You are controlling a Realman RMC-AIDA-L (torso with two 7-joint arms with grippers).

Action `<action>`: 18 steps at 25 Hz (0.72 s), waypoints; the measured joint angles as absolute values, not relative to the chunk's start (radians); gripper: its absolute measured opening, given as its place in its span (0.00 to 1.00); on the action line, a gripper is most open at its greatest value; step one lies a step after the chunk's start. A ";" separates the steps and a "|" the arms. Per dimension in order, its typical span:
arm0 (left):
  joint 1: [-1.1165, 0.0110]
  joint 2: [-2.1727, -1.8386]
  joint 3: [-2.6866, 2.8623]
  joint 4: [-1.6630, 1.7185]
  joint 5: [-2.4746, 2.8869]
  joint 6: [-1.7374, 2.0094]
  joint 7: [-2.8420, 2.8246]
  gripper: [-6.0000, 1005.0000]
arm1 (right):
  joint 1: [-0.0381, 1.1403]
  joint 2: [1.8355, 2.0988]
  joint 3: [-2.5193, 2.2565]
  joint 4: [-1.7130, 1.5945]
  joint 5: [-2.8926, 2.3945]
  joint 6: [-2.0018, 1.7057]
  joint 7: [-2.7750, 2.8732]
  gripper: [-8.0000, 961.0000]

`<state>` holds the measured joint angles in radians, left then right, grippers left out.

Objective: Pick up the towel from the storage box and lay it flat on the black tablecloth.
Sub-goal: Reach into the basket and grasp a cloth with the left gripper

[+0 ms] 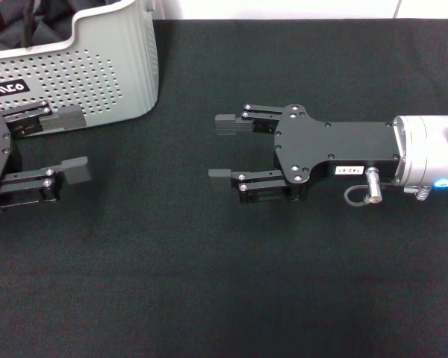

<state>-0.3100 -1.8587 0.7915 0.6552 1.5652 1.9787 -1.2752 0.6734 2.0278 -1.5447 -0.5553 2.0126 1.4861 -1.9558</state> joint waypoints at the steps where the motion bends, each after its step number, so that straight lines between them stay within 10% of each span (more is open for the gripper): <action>1: -0.309 -1.860 0.792 0.655 1.567 1.979 -1.272 0.75 | 0.673 2.028 -1.545 -0.555 2.013 1.486 -1.956 0.82; 18: -0.317 -1.907 0.754 0.739 1.590 1.900 -1.373 0.75 | 0.666 2.028 -1.537 -0.535 2.014 1.439 -1.963 0.82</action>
